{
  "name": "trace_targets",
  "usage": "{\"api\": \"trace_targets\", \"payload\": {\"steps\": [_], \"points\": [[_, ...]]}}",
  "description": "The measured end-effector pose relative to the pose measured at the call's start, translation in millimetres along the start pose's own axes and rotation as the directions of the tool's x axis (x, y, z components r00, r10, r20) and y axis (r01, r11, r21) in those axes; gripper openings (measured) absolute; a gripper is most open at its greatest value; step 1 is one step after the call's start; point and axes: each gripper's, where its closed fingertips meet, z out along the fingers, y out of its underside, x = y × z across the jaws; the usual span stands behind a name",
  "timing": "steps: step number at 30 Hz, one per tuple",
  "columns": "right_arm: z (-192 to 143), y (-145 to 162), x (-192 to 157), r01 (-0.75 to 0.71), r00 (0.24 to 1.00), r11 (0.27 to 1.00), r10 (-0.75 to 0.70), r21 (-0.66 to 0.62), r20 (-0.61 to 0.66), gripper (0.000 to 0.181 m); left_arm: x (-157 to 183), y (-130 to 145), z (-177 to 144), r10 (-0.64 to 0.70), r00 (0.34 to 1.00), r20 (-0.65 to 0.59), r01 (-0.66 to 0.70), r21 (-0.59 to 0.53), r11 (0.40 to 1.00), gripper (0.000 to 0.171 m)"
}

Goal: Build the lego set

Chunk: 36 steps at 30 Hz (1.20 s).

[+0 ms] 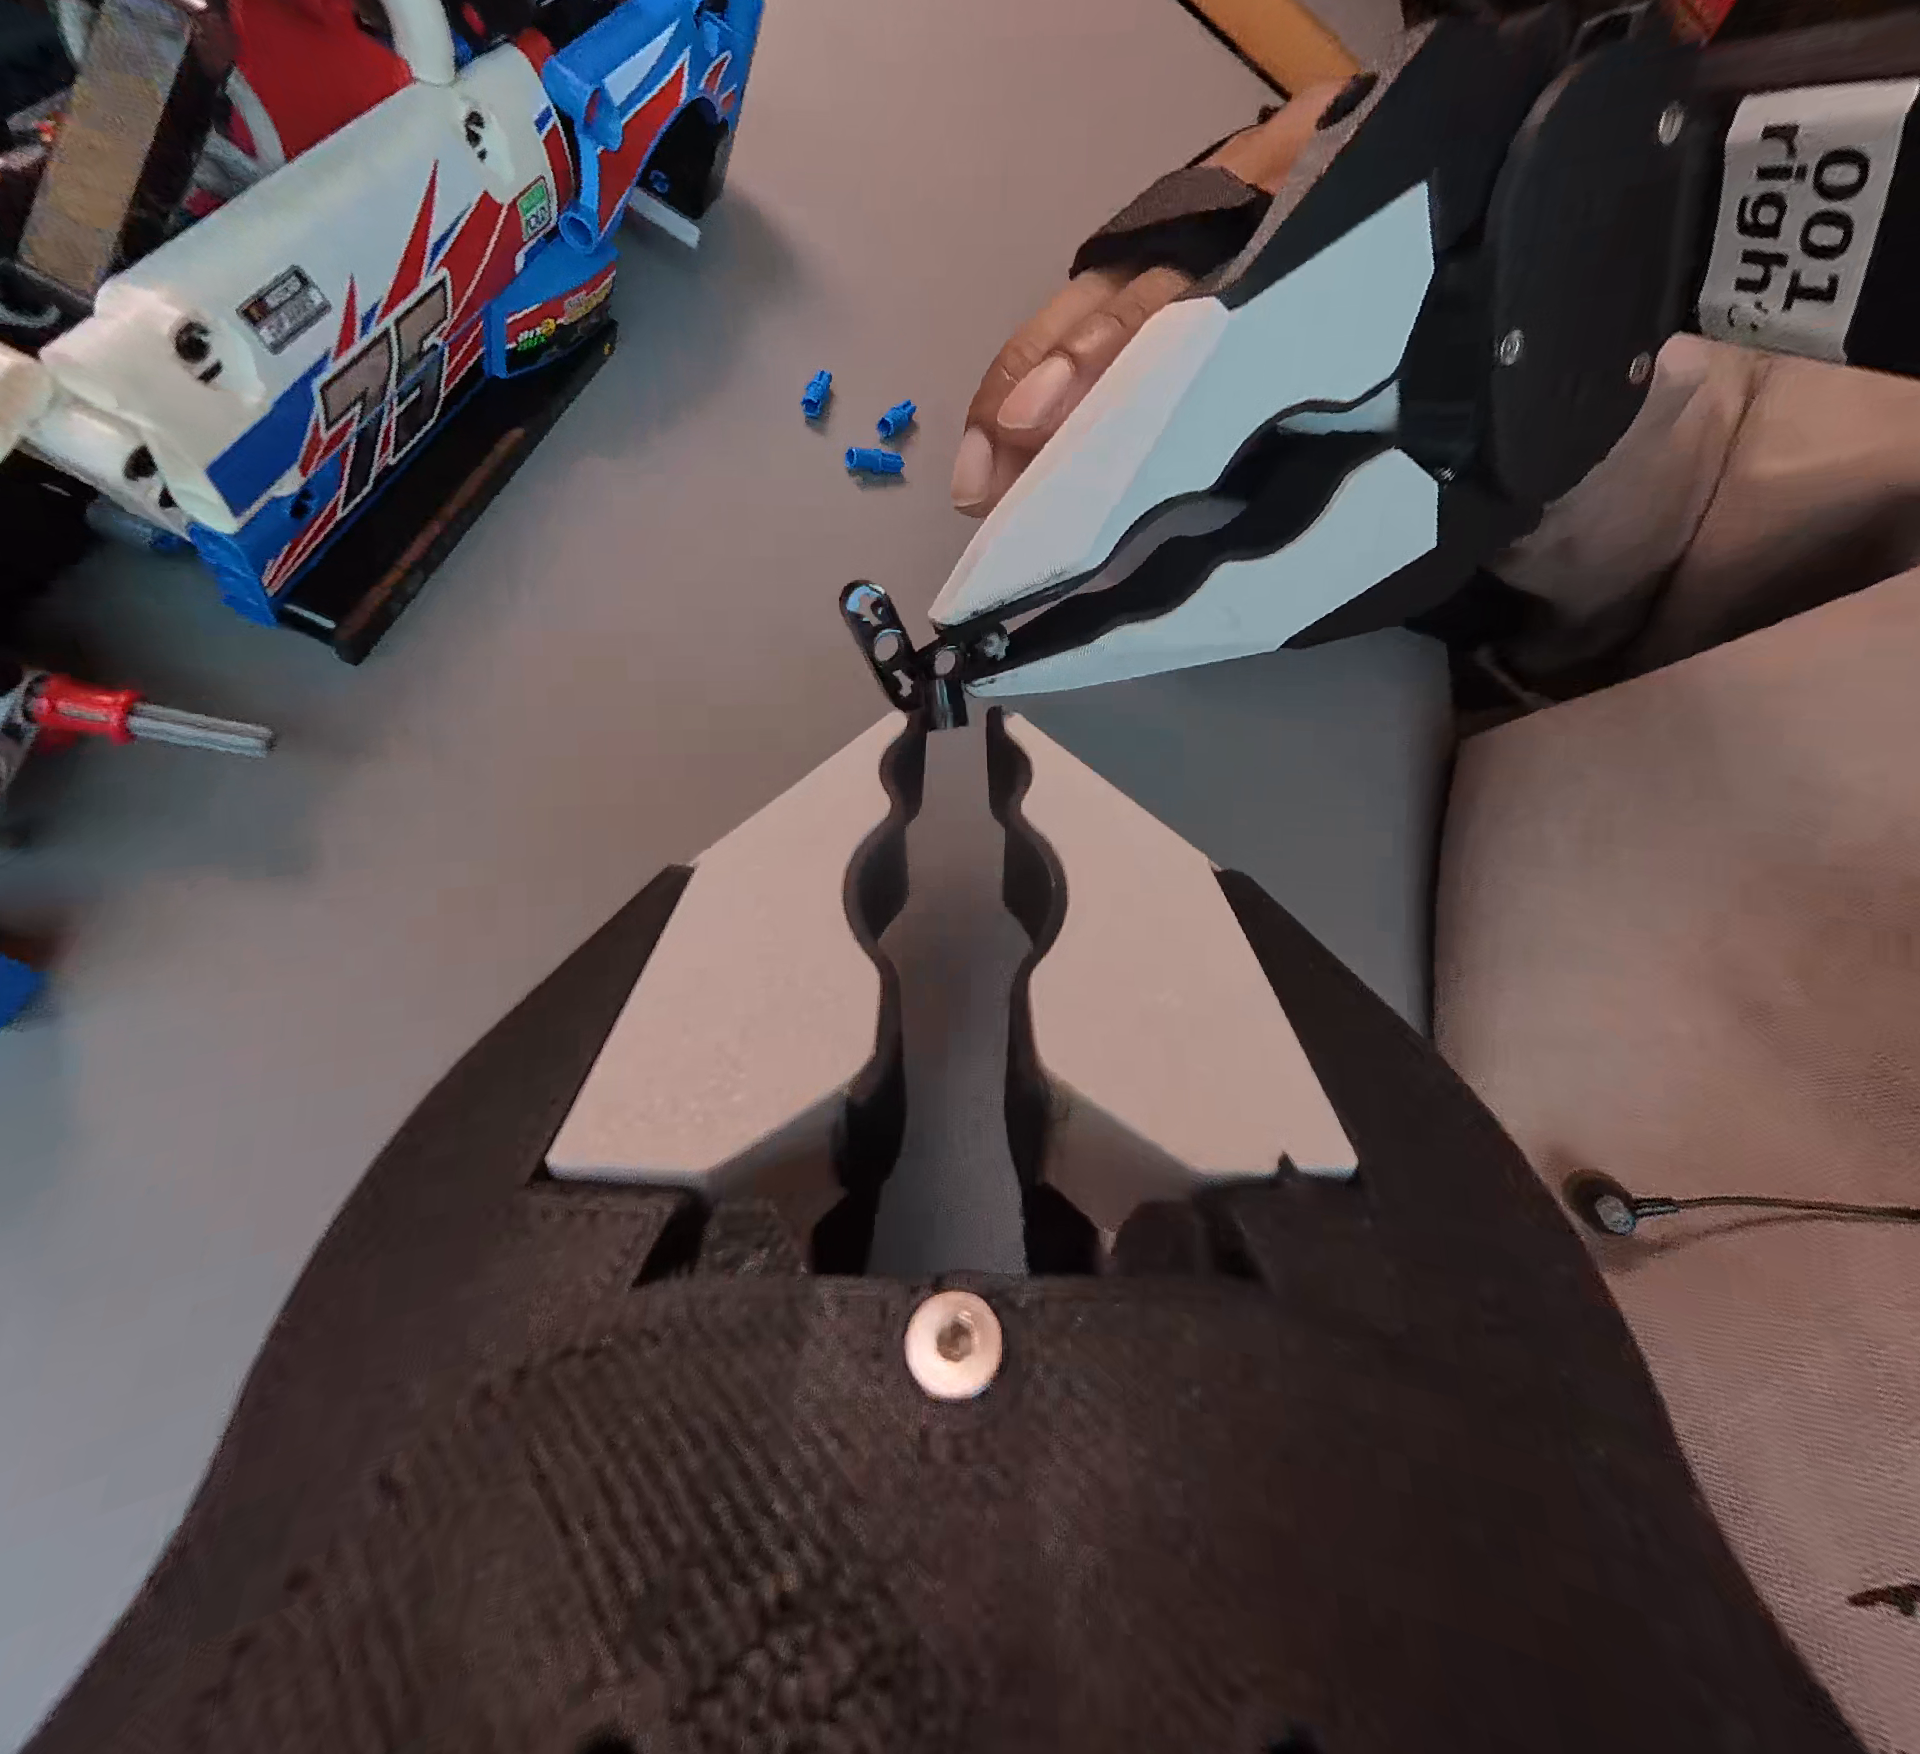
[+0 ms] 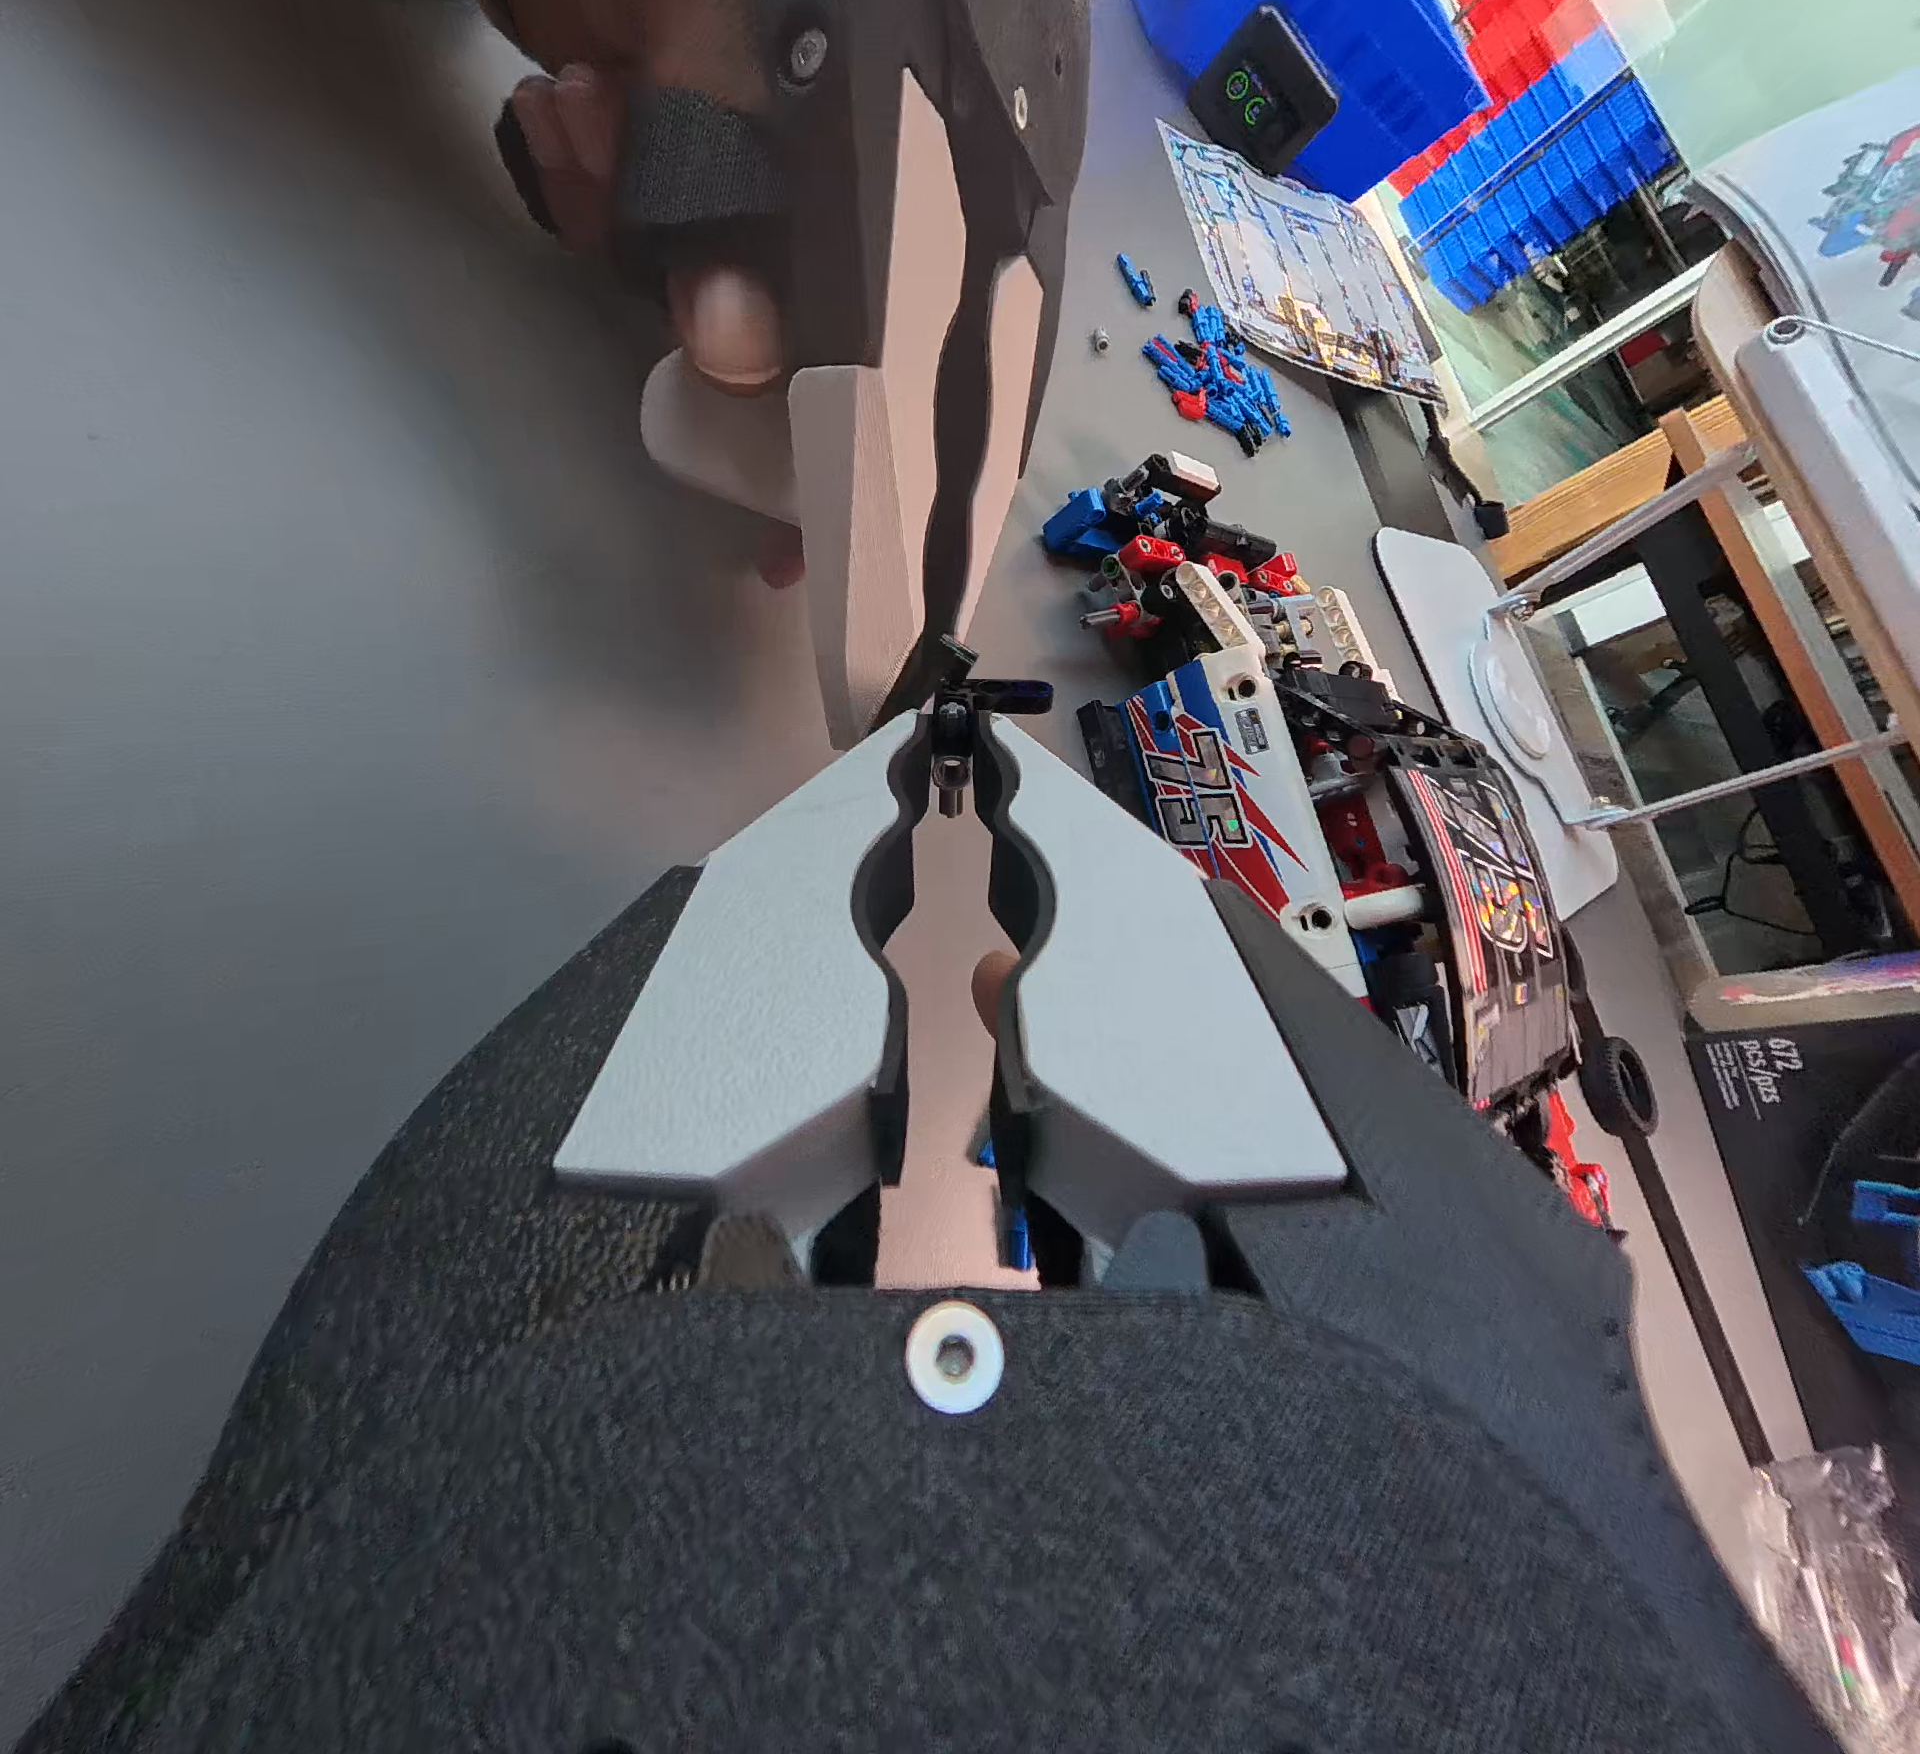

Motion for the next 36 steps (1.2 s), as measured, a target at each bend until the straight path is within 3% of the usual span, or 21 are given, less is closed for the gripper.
{"api": "trace_targets", "payload": {"steps": [5,11,14,18,21,25,29,36], "points": [[4,7,-5,0.018,1.0,0.999,-0.018,-0.043,0.01,0.005,-7,6,2,-0.021,0.999,0.045,0.022,-0.037,0.999,0.008],[6,10,-9,0.027,0.999,0.998,-0.025,-0.058,0.032,0.006,-15,12,-3,0.145,0.978,0.147,-0.128,-0.121,0.984,0.002],[6,12,-7,0.023,0.999,0.998,-0.021,-0.061,0.027,0.005,-1,12,-9,0.244,0.967,0.069,-0.233,-0.142,0.962,0.005],[3,14,1,0.002,1.0,0.998,-0.001,-0.062,0.005,0.005,20,30,-23,0.484,0.874,-0.037,-0.478,-0.238,0.845,0.012],[2,15,2,-0.004,1.0,0.998,0.005,-0.061,0.004,0.005,37,43,-23,0.622,0.776,-0.099,-0.626,-0.241,0.742,0.012],[2,15,-1,0.009,1.0,0.998,-0.008,-0.062,0.014,0.005,27,58,-18,0.607,0.792,-0.068,-0.587,-0.356,0.727,0.005],[1,14,0,0.009,1.0,0.998,-0.008,-0.059,0.012,0.005,27,56,-18,0.544,0.838,-0.05,-0.524,-0.356,0.774,0.004],[-1,15,0,0.015,1.0,0.998,-0.015,-0.063,0.012,0.005,24,54,-9,0.548,0.836,-0.018,-0.516,-0.364,0.776,0.004]]}}
